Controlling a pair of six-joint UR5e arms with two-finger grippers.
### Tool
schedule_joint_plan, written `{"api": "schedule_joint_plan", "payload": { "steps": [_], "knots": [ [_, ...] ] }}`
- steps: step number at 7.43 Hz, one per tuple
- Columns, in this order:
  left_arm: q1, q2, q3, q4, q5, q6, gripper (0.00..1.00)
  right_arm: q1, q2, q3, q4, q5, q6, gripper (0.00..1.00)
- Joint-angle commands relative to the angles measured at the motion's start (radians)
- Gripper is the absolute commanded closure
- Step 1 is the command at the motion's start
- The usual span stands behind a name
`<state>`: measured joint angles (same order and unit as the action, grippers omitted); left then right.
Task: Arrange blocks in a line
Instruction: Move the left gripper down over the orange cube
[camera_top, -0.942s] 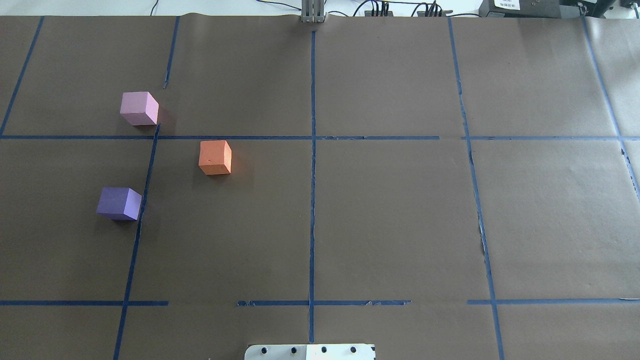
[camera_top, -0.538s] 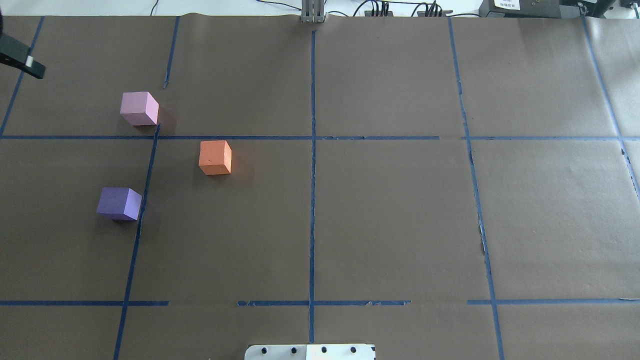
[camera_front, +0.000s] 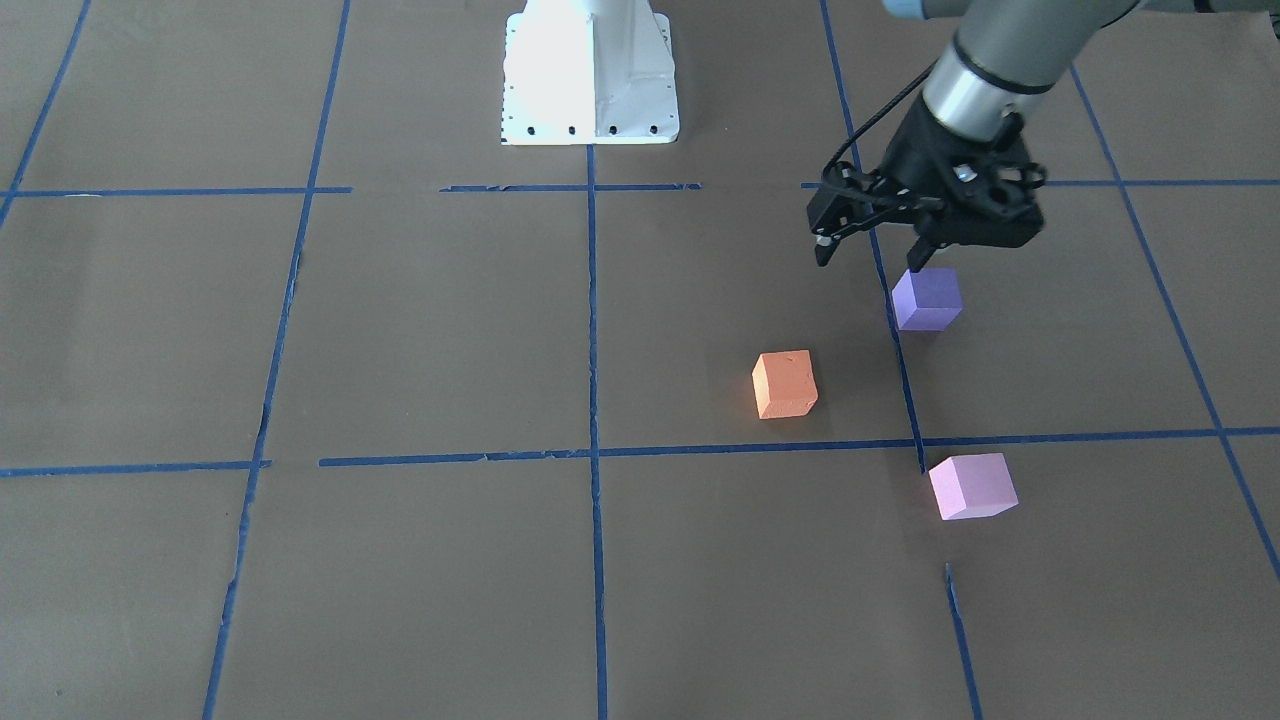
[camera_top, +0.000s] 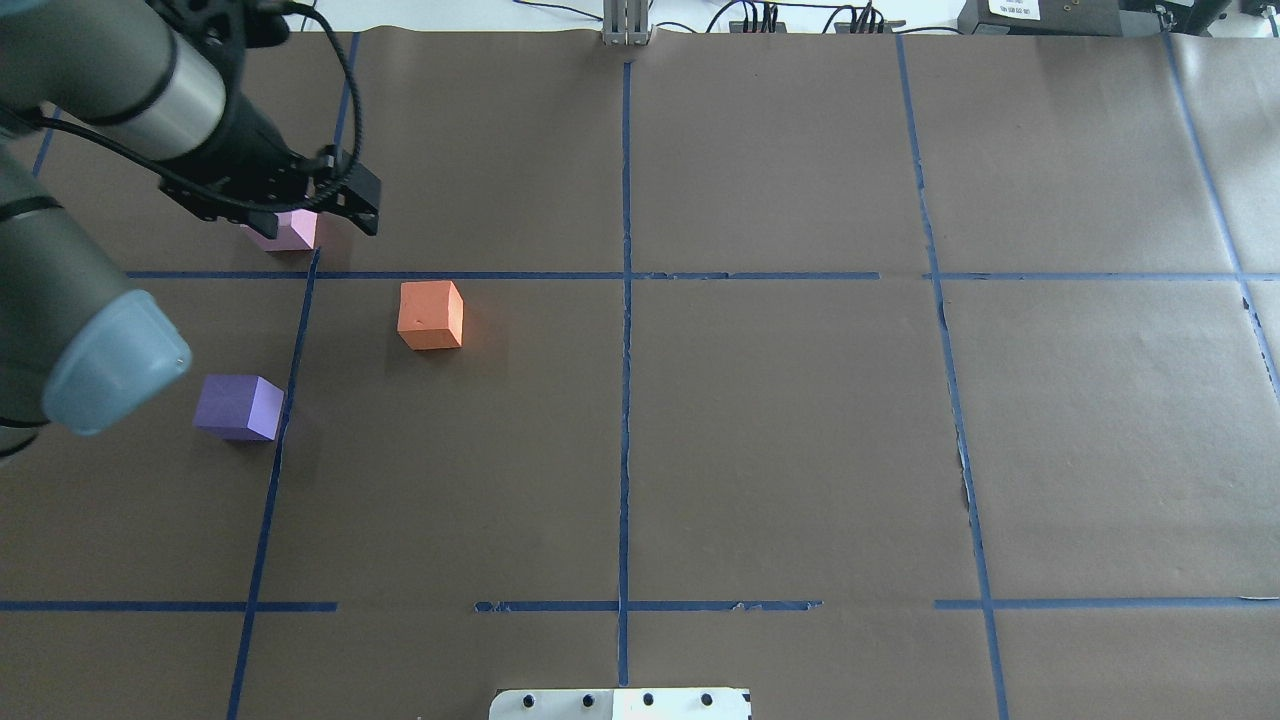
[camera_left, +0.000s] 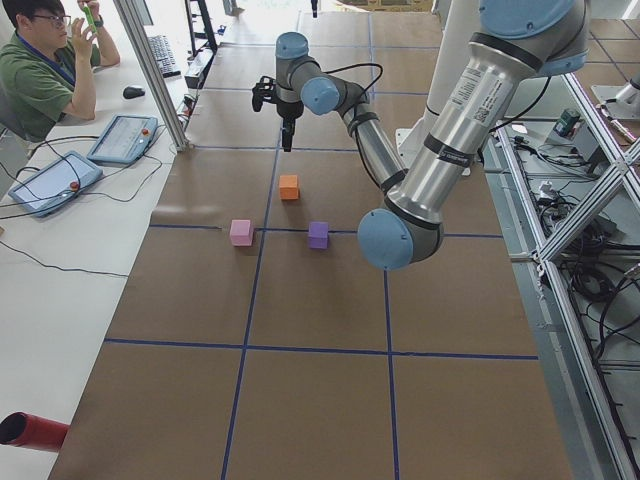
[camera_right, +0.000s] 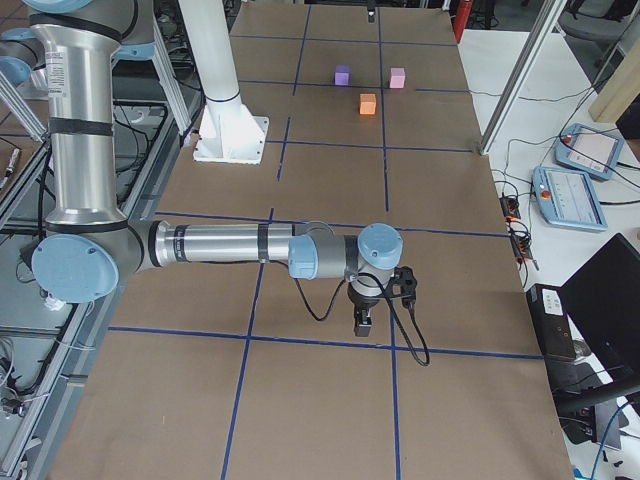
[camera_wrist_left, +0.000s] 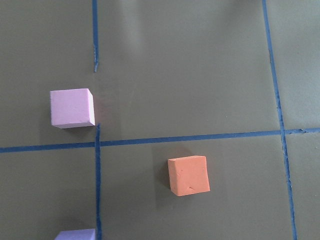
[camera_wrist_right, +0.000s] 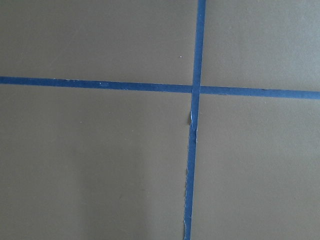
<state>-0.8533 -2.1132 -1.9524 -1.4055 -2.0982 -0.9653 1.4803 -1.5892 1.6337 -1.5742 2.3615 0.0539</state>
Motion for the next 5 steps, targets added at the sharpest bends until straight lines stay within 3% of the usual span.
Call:
{"api": "schedule_joint_plan", "payload": {
  "steps": [1,3,5],
  "knots": [
    [0.118,-0.048,0.116,-0.004,0.113,-0.059,0.00,0.000,0.000,0.000,0.000,-0.001,0.000,0.00],
    [0.137,-0.099,0.251,-0.016,0.173,-0.061,0.00,0.000,0.000,0.000,0.000,-0.001,0.000,0.00],
    [0.146,-0.103,0.343,-0.109,0.179,-0.052,0.00,0.000,0.000,0.000,0.000,-0.001,0.001,0.00]
  ]
}}
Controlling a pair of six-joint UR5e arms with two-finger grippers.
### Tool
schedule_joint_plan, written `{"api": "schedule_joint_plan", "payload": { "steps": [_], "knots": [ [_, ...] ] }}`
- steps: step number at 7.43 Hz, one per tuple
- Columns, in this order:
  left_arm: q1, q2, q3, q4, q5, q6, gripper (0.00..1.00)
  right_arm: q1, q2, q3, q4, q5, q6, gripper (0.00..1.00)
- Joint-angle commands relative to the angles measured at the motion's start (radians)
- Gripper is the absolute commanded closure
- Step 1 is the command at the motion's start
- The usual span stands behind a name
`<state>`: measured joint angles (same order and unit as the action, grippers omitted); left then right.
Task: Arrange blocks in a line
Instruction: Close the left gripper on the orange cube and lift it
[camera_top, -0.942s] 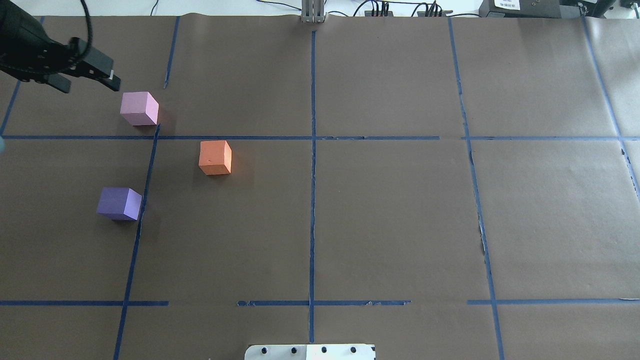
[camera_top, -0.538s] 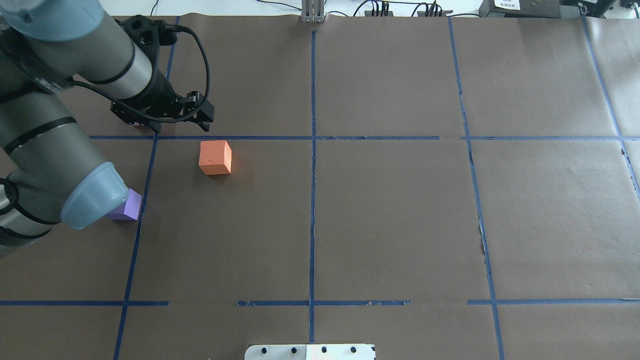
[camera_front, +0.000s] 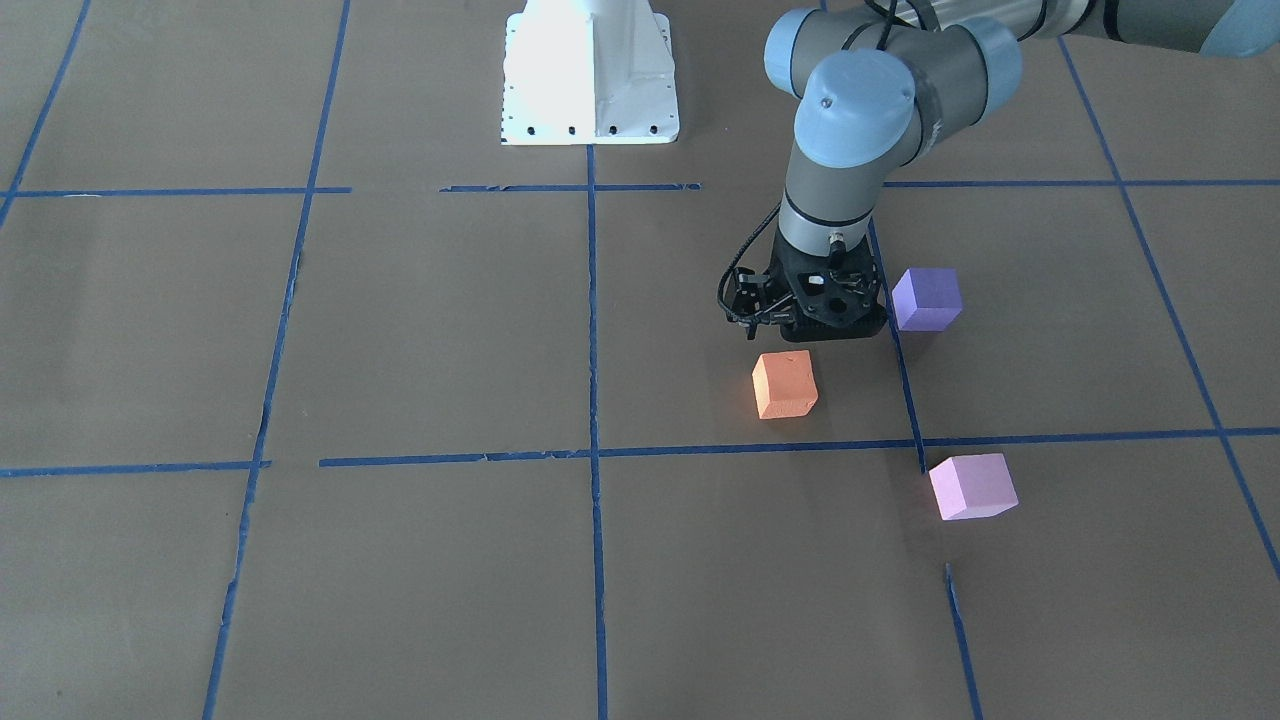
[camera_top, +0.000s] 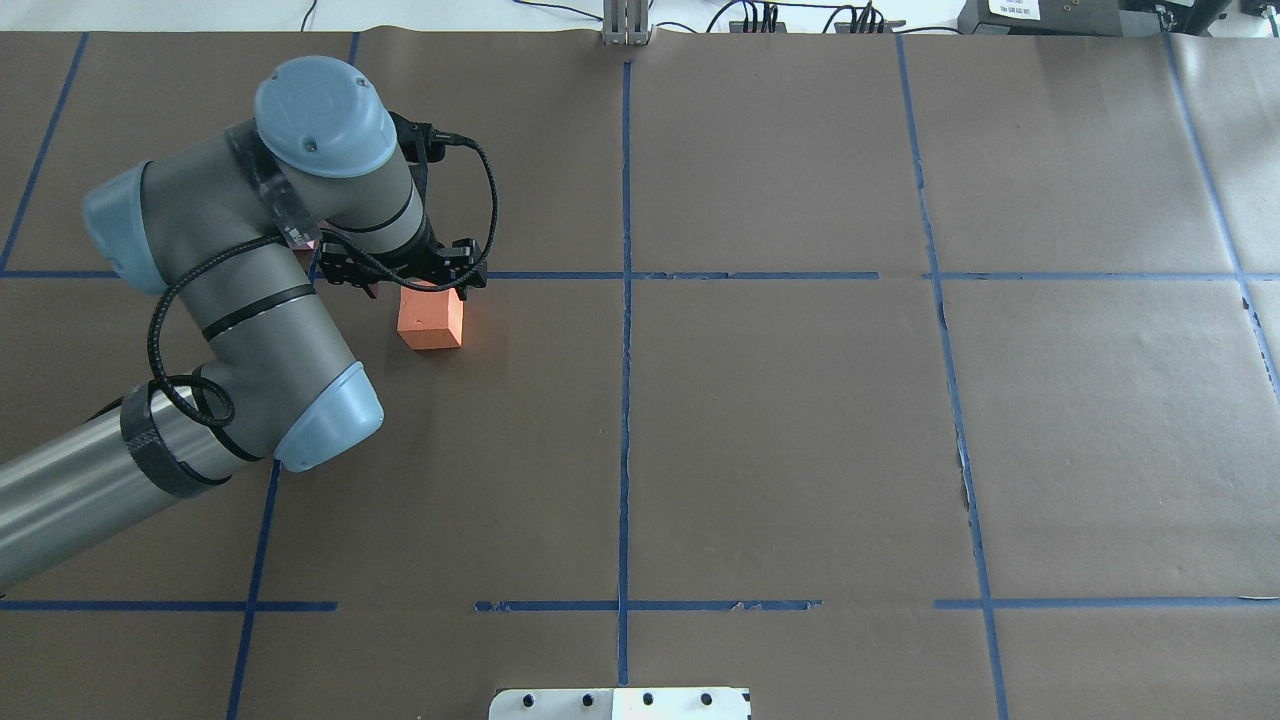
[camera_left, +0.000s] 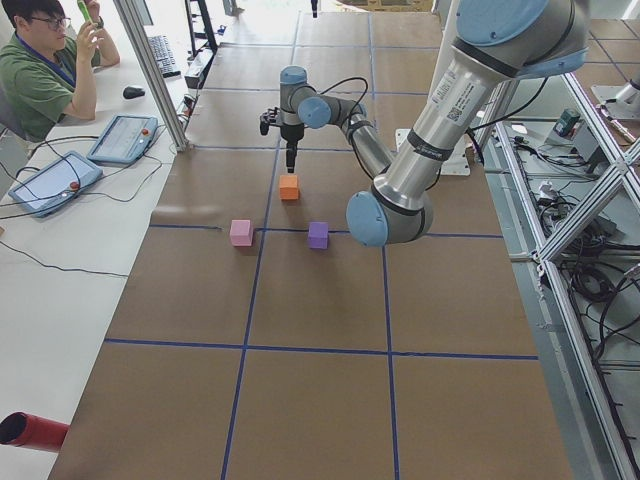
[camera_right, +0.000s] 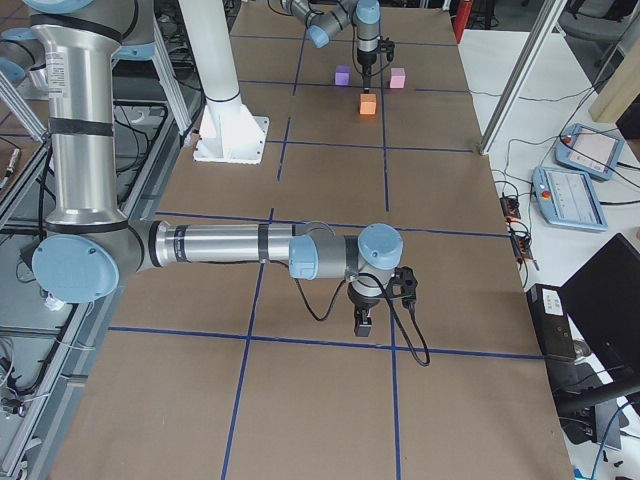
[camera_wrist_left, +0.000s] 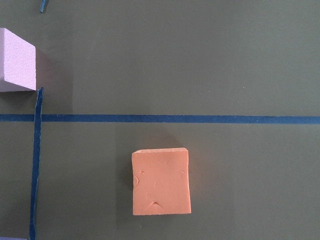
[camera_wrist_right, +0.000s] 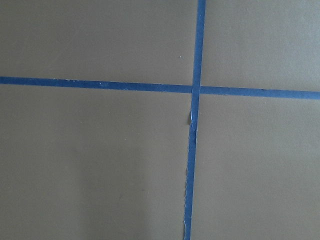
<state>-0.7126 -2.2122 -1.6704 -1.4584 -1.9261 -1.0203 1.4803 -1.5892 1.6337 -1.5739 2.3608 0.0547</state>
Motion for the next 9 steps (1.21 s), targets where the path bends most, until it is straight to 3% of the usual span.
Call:
{"api": "schedule_joint_plan", "payload": {
  "steps": [1,5,9],
  "knots": [
    [0.002,-0.001,0.093,-0.103,0.007,0.003,0.00,0.000,0.000,0.000,-0.001,0.000,-0.001,0.00],
    [-0.011,0.035,0.173,-0.278,0.007,0.026,0.00,0.000,0.000,0.000,0.000,0.001,0.001,0.00],
    [-0.002,0.063,0.170,-0.316,-0.002,0.022,0.00,0.000,0.000,0.000,0.000,0.000,-0.001,0.00]
  ]
}}
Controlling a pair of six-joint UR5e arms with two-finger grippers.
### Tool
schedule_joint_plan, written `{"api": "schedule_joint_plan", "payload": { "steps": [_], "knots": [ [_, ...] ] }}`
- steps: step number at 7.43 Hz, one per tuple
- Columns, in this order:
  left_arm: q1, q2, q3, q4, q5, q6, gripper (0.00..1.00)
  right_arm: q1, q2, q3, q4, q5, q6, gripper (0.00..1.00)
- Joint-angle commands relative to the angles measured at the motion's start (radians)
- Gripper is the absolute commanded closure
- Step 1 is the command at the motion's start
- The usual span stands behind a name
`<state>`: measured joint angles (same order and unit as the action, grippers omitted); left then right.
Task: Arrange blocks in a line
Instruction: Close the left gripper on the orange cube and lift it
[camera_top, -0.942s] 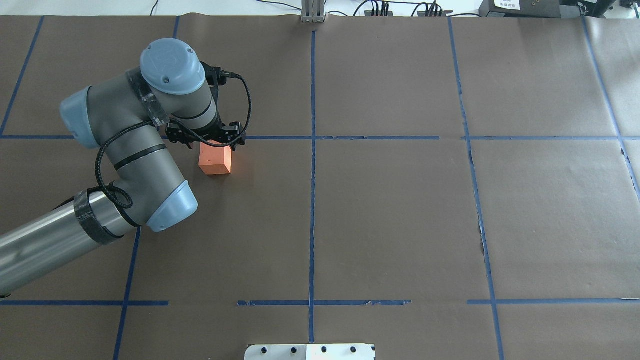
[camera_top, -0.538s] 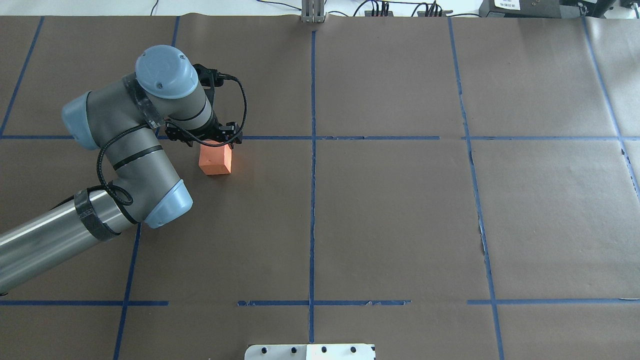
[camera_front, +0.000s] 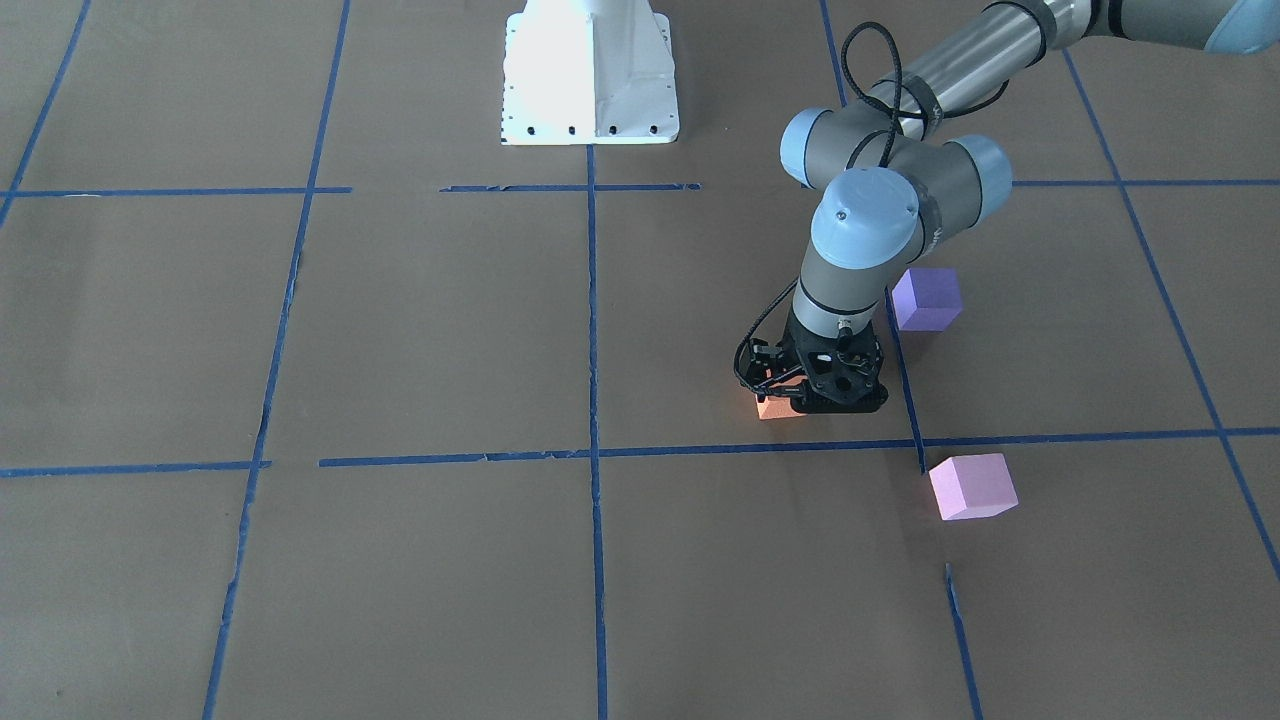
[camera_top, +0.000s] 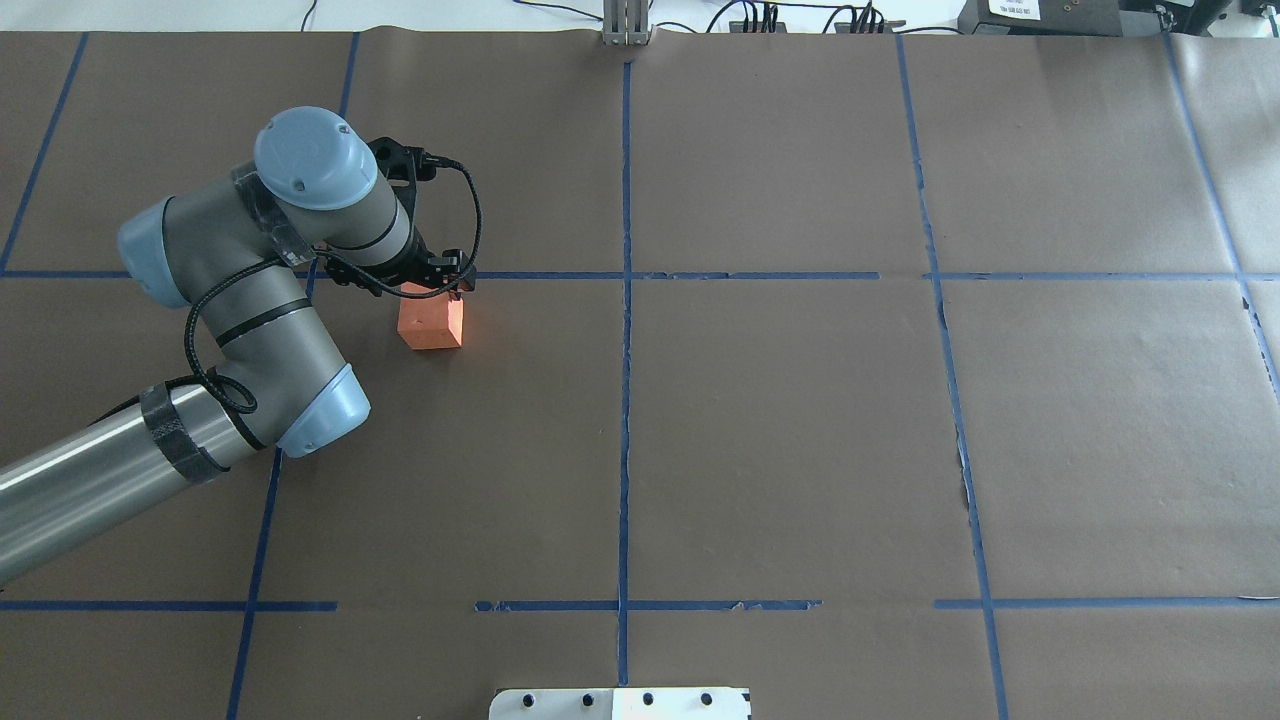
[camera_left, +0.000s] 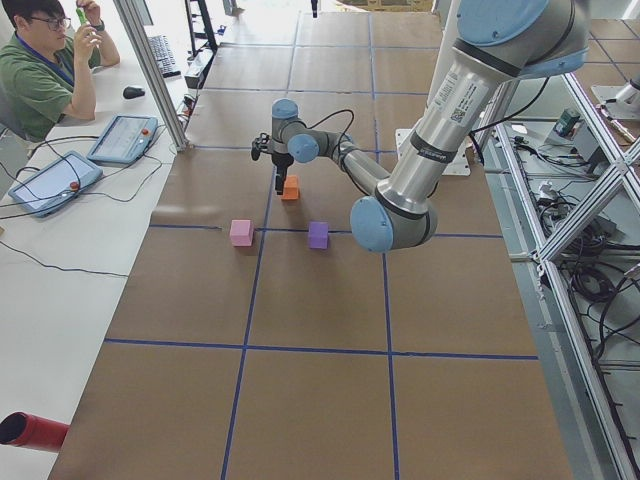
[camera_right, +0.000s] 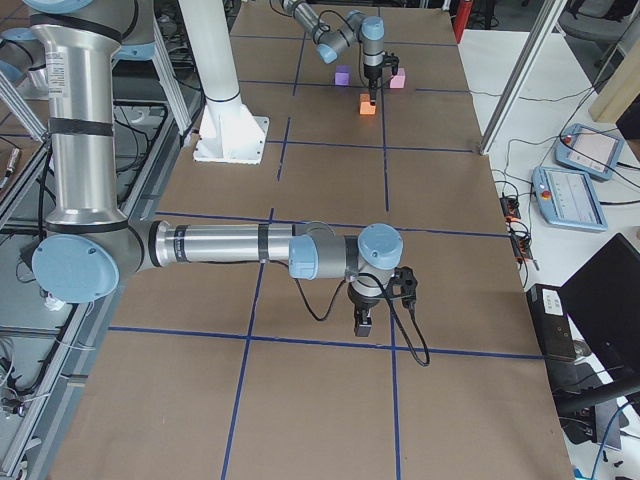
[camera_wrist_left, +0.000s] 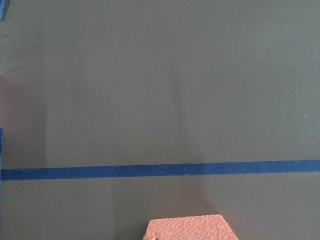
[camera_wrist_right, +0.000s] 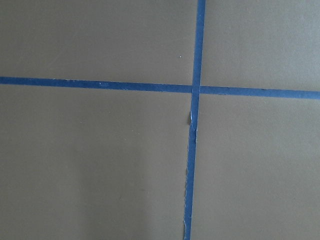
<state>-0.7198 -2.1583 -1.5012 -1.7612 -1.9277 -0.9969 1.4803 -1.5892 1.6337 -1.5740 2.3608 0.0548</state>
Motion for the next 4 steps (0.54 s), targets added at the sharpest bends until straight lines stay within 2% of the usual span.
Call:
{"api": "schedule_joint_plan", "payload": {
  "steps": [1,4],
  "knots": [
    [0.005,0.008,-0.001,-0.014,-0.002,-0.002,0.00,0.000,0.000,0.000,0.000,0.000,0.000,0.00],
    [0.017,0.003,-0.002,-0.012,-0.004,-0.015,0.01,0.000,0.000,0.000,0.000,0.000,0.000,0.00]
  ]
}}
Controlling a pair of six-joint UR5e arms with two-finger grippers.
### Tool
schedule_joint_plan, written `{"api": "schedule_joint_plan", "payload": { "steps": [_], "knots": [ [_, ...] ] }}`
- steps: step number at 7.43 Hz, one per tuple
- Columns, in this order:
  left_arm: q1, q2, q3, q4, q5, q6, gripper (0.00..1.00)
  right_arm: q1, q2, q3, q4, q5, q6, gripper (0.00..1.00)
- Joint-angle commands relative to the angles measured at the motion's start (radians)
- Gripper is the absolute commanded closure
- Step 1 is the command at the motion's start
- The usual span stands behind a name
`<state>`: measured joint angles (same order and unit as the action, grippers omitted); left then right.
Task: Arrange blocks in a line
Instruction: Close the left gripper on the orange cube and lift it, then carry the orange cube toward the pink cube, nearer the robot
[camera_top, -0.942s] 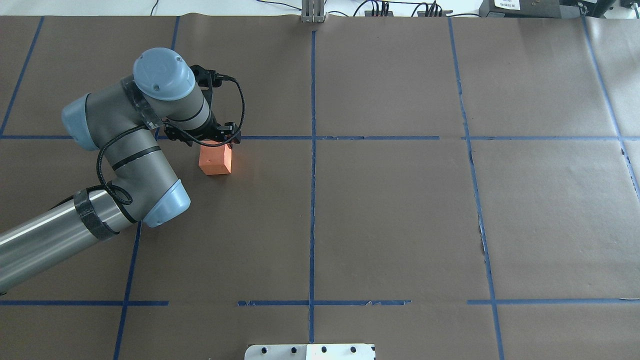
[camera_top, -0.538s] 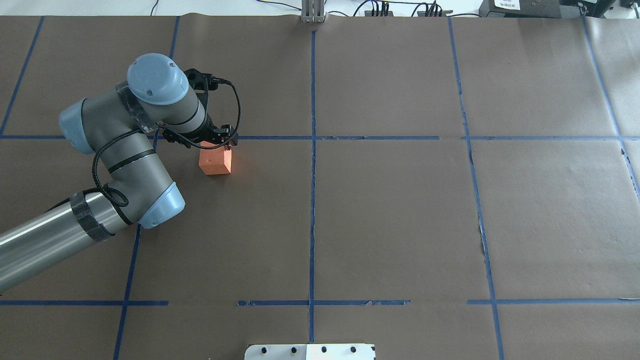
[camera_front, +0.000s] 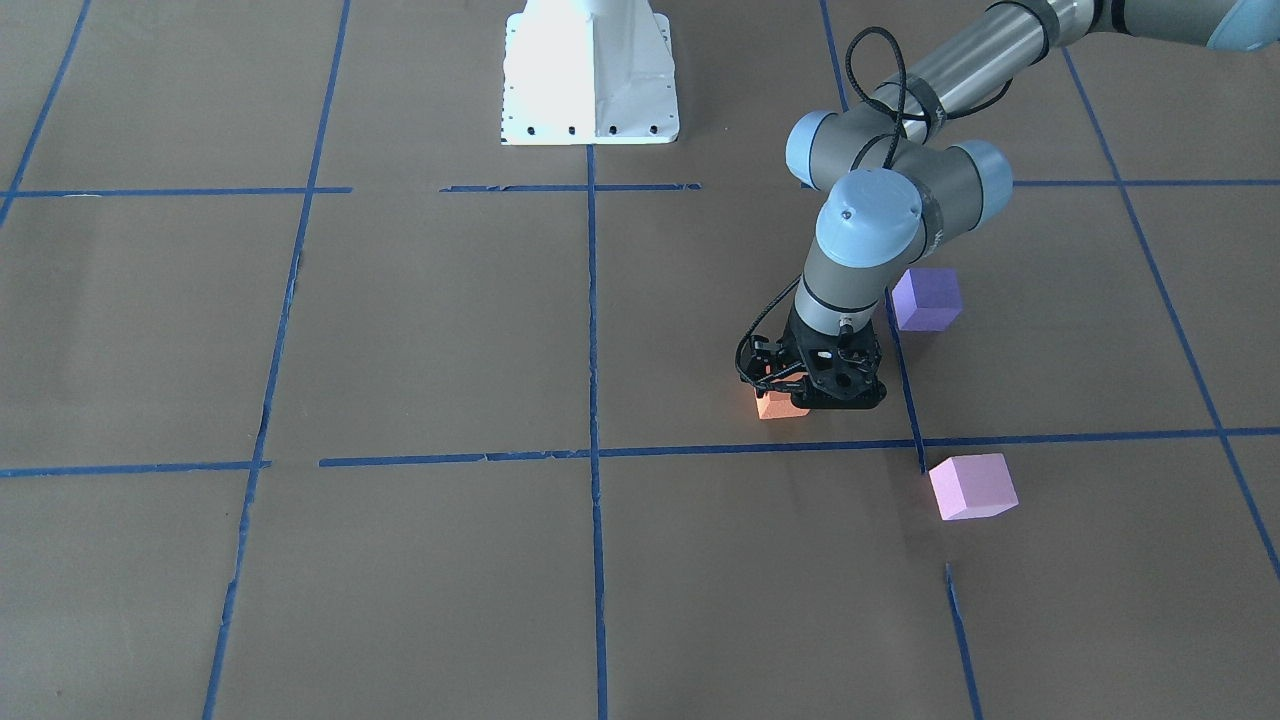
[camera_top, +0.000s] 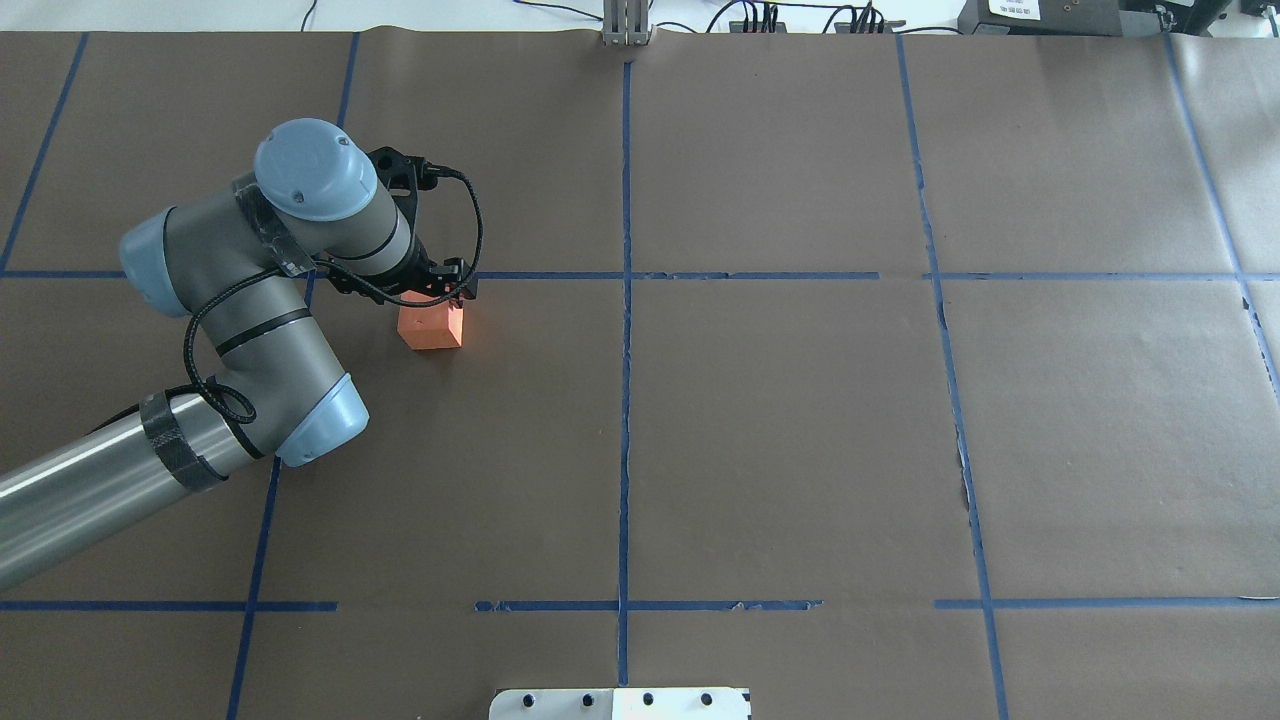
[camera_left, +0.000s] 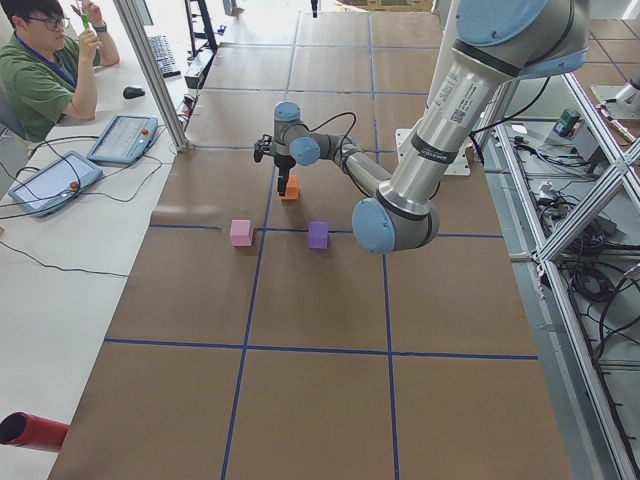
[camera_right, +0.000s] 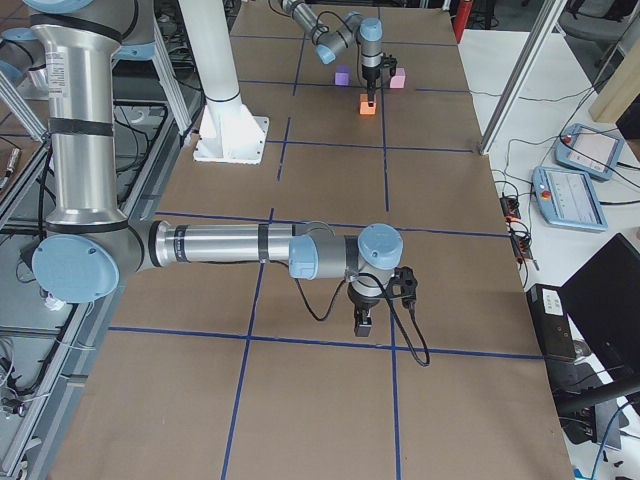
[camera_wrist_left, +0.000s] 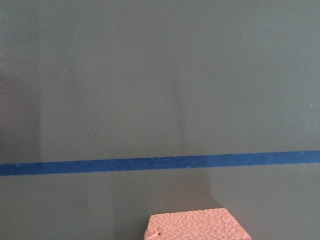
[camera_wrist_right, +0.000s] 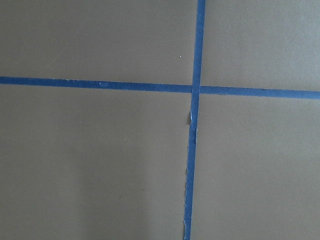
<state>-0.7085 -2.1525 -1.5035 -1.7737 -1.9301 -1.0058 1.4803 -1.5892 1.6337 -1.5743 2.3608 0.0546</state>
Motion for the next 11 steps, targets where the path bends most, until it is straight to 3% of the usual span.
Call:
{"api": "schedule_joint_plan", "payload": {
  "steps": [1,2,3,4,7,8,10,11],
  "knots": [
    [0.012,-0.003,0.000,0.000,0.000,-0.008,0.23,0.000,0.000,0.000,0.000,0.000,0.001,0.00],
    [0.012,-0.004,-0.001,0.002,-0.001,-0.008,0.62,0.000,0.000,0.000,0.000,0.000,-0.001,0.00],
    [0.012,-0.004,-0.006,0.006,-0.001,-0.008,0.92,0.000,0.000,0.000,0.000,0.000,-0.001,0.00],
    [0.011,0.000,-0.045,0.026,-0.047,-0.007,1.00,0.000,0.000,0.000,0.000,0.000,0.001,0.00],
    [-0.076,-0.009,-0.345,0.396,-0.081,0.073,1.00,0.000,0.000,0.000,0.000,0.000,0.001,0.00],
    [-0.122,-0.016,-0.406,0.463,-0.084,0.081,1.00,0.000,0.000,0.000,0.000,0.000,0.001,0.00],
    [-0.236,-0.001,-0.413,0.471,-0.093,0.262,1.00,0.000,0.000,0.000,0.000,0.000,-0.001,0.00],
    [-0.280,0.087,-0.412,0.447,-0.154,0.365,1.00,0.000,0.000,0.000,0.000,0.000,-0.001,0.00]
  ]
}}
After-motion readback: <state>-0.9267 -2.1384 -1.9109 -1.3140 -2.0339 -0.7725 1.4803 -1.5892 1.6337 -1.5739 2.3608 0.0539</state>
